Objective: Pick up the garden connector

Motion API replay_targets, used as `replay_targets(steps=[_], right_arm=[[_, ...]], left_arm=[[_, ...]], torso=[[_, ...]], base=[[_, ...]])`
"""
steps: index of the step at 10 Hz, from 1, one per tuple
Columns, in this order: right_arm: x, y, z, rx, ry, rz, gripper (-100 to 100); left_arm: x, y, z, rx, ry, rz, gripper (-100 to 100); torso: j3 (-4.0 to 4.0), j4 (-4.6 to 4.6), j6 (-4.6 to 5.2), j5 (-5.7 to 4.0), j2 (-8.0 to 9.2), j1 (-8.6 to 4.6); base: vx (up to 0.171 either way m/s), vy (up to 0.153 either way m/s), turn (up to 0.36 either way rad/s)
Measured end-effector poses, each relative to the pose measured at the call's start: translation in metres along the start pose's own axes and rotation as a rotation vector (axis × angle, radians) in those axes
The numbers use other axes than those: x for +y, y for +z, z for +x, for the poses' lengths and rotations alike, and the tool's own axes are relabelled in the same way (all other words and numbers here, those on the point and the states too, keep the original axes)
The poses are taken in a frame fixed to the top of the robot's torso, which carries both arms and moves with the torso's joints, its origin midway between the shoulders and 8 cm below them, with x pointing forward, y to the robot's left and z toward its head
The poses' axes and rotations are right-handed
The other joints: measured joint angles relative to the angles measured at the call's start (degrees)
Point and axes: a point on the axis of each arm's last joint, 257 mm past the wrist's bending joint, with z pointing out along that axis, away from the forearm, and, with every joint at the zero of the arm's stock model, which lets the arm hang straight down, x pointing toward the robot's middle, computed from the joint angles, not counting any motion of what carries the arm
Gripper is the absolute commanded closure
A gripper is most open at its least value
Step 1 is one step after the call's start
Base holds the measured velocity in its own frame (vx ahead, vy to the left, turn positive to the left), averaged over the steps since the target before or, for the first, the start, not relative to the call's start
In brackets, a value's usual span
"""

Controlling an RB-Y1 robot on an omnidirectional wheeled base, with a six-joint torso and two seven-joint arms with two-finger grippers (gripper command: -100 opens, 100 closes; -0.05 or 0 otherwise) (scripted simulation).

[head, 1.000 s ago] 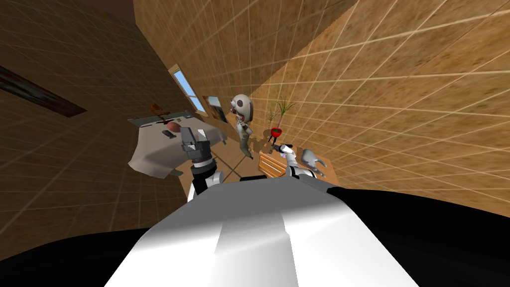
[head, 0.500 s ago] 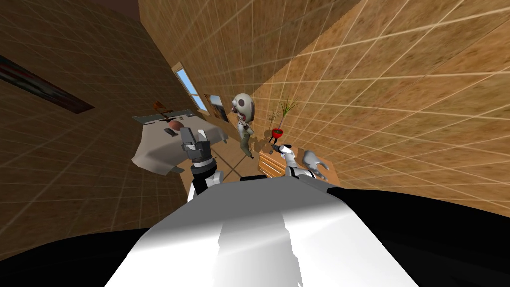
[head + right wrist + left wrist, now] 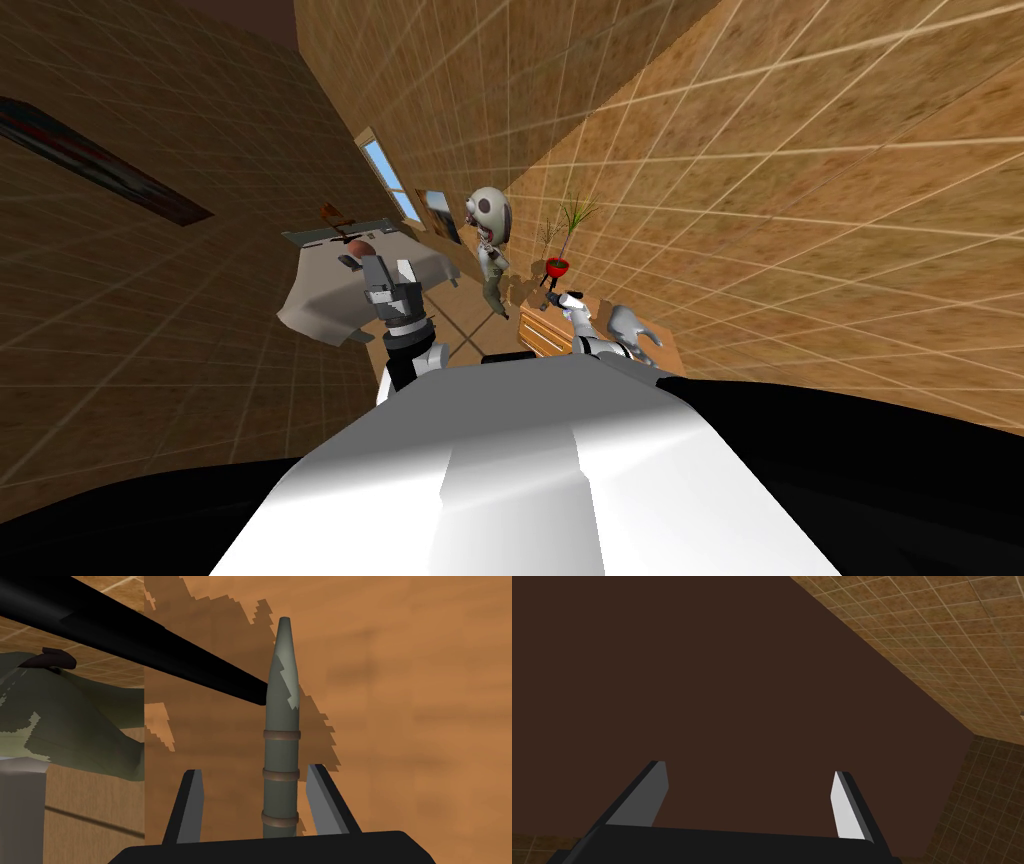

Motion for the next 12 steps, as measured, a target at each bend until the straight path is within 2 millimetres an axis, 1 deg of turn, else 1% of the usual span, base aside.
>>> replay_targets(steps=[3, 4, 5, 8, 11, 12], right_arm=[[0.001, 0.000, 0.001, 0.001, 0.001, -0.001, 100], [0.001, 0.000, 0.000, 0.001, 0.001, -0.001, 0], [0.001, 0.000, 0.000, 0.001, 0.001, -0.001, 100], [-0.001, -0.003, 0.006, -0.013, -0.014, 0.007, 100], [-0.003, -0.007, 0.012, -0.030, -0.035, 0.018, 100], [-0.003, -0.007, 0.012, -0.032, -0.038, 0.017, 0]], left_arm=[[0.000, 0.000, 0.000, 0.000, 0.000, 0.000, 0], [0.000, 0.000, 0.000, 0.000, 0.000, 0.000, 0], [0.000, 0.000, 0.000, 0.000, 0.000, 0.000, 0], [0.000, 0.000, 0.000, 0.000, 0.000, 0.000, 0], [0.000, 0.000, 0.000, 0.000, 0.000, 0.000, 0], [0.000, 0.000, 0.000, 0.000, 0.000, 0.000, 0]], torso=[[-0.08, -0.03, -0.09, -0.02, -0.12, 0.07], [-0.08, -0.03, -0.10, -0.02, -0.13, 0.07], [-0.08, -0.03, -0.10, -0.02, -0.13, 0.07], [-0.07, -0.03, -0.08, 0.05, -0.12, 0.38], [-0.04, 0.00, -0.10, 0.05, -0.08, 0.34], [-0.05, 0.00, -0.13, 0.03, -0.10, 0.24]], base=[[0.000, 0.000, 0.000], [0.000, 0.000, 0.000], [0.000, 0.049, -0.107], [0.003, 0.077, -0.105], [-0.003, 0.051, -0.064], [-0.001, 0.006, 0.003]])
